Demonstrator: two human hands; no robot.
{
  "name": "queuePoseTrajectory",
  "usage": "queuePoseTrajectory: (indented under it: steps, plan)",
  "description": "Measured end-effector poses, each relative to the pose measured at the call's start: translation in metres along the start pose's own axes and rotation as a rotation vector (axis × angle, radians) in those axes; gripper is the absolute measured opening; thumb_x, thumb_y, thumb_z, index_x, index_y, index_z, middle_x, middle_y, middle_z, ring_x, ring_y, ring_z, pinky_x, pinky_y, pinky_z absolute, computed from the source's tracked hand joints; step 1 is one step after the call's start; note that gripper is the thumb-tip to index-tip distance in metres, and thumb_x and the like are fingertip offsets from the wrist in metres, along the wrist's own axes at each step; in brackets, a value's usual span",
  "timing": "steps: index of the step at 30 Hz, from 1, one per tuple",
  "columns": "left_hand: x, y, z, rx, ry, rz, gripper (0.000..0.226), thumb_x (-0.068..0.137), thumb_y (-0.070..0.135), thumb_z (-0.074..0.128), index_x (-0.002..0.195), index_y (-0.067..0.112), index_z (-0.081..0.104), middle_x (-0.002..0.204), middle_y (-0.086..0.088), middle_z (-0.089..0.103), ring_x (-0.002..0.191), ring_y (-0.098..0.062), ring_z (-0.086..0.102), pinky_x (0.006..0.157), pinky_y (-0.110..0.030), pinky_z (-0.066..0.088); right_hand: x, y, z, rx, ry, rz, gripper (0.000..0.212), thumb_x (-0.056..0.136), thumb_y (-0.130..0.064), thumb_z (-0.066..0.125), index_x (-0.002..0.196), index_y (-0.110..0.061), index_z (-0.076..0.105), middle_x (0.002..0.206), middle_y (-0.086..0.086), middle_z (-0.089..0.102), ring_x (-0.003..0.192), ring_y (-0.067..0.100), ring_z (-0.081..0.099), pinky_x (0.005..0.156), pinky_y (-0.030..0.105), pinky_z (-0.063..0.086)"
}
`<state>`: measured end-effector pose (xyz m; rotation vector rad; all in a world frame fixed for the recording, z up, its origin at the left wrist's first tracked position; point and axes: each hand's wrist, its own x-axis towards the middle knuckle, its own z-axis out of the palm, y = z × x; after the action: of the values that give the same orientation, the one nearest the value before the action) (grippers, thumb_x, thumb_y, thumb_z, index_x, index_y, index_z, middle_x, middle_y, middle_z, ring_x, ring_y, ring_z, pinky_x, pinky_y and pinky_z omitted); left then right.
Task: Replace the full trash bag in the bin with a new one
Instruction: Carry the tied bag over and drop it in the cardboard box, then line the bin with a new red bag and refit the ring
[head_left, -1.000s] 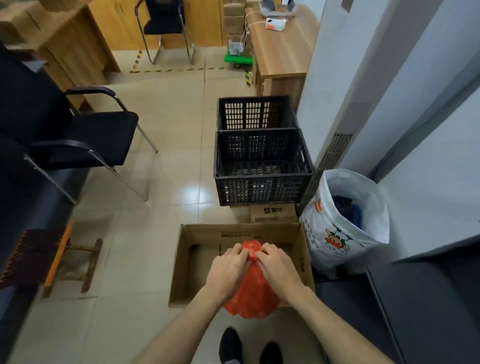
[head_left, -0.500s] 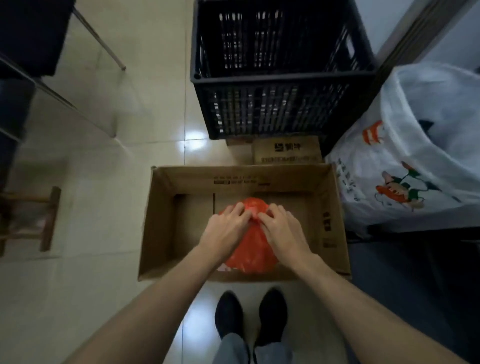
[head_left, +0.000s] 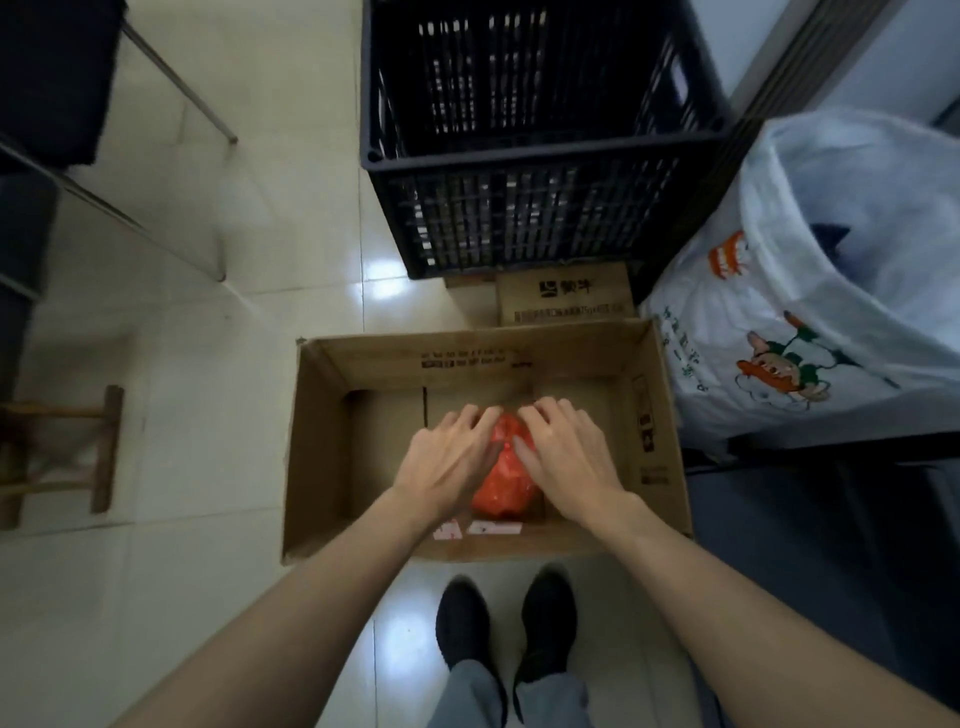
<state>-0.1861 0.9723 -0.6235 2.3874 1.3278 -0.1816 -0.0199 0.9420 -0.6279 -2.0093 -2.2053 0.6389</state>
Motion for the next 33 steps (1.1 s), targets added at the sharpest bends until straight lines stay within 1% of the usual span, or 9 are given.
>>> queuePoseTrajectory:
  steps: [5,7,9,12,16,18,23,27,33]
  plan:
    - [-0.008,0.037,-0.098,0.040,0.047,-0.015,0.026,0.102,0.044,0.033,0.115,0.025,0.045,0.112,0.005,0.053,0.084,-0.007,0.052,0.058,-0.019,0.038,-0.019,-0.022,-0.100,-0.013,0.068,0.027,0.028,0.098,-0.039,0.037,0.107,-0.024,0.059,0.107,-0.005,0.059,0.093,0.010,0.053,0.083,0.025,0.047]
    - [-0.007,0.061,-0.151,0.028,0.107,-0.029,0.024,0.102,0.044,0.033,0.108,0.025,0.046,0.108,0.006,0.053,0.084,-0.007,0.052,0.059,-0.020,0.037,-0.024,-0.032,-0.155,-0.026,0.116,0.066,0.034,0.097,-0.041,0.032,0.101,-0.023,0.061,0.102,-0.004,0.059,0.092,0.012,0.054,0.081,0.028,0.049]
    - [-0.005,0.087,-0.206,0.016,0.192,-0.016,0.025,0.102,0.043,0.035,0.103,0.023,0.049,0.104,0.004,0.055,0.083,-0.012,0.055,0.060,-0.026,0.041,-0.030,-0.039,-0.211,-0.062,0.186,0.100,0.040,0.094,-0.041,0.032,0.093,-0.018,0.064,0.094,0.001,0.062,0.088,0.019,0.059,0.076,0.035,0.052]
    - [-0.003,0.128,-0.285,0.037,0.272,0.063,0.031,0.100,0.041,0.037,0.097,0.015,0.053,0.098,-0.003,0.057,0.091,-0.024,0.059,0.065,-0.042,0.052,-0.040,-0.048,-0.294,-0.051,0.259,0.142,0.032,0.093,-0.032,0.045,0.085,-0.009,0.066,0.088,0.010,0.064,0.086,0.029,0.061,0.073,0.041,0.050]
    - [0.003,0.172,-0.371,0.170,0.396,0.193,0.031,0.101,0.039,0.038,0.094,0.014,0.054,0.096,-0.004,0.058,0.092,-0.025,0.059,0.054,-0.037,0.041,-0.054,-0.055,-0.390,-0.051,0.355,0.167,0.031,0.097,-0.031,0.046,0.088,-0.008,0.064,0.092,0.010,0.064,0.090,0.029,0.058,0.077,0.042,0.046]
    - [0.004,0.190,-0.402,0.210,0.441,0.287,0.029,0.101,0.037,0.038,0.092,0.014,0.054,0.093,-0.004,0.057,0.089,-0.025,0.059,0.053,-0.037,0.042,-0.066,-0.054,-0.426,-0.061,0.420,0.191,0.033,0.098,-0.033,0.046,0.088,-0.008,0.064,0.092,0.010,0.064,0.090,0.028,0.058,0.077,0.041,0.046]
    - [0.007,0.232,-0.452,0.220,0.520,0.479,0.031,0.099,0.038,0.040,0.088,0.014,0.057,0.086,-0.003,0.058,0.084,-0.025,0.059,0.055,-0.041,0.051,-0.109,-0.054,-0.479,-0.110,0.568,0.329,0.034,0.097,-0.037,0.045,0.089,-0.011,0.065,0.092,0.008,0.065,0.088,0.026,0.060,0.075,0.039,0.048]
    - [0.003,0.269,-0.468,0.213,0.530,0.680,0.031,0.095,0.036,0.048,0.075,0.014,0.054,0.076,-0.006,0.059,0.076,-0.028,0.061,0.050,-0.036,0.041,-0.156,-0.057,-0.494,-0.195,0.654,0.507,0.037,0.095,-0.039,0.047,0.089,-0.009,0.068,0.090,0.010,0.066,0.088,0.029,0.062,0.079,0.044,0.051]
    - [-0.022,0.341,-0.452,0.112,0.439,0.997,0.033,0.096,0.038,0.045,0.082,0.013,0.061,0.083,-0.004,0.063,0.083,-0.026,0.062,0.060,-0.038,0.047,-0.250,-0.071,-0.487,-0.268,0.712,0.833,0.037,0.093,-0.039,0.049,0.082,-0.009,0.067,0.086,0.010,0.066,0.087,0.030,0.060,0.081,0.040,0.047]
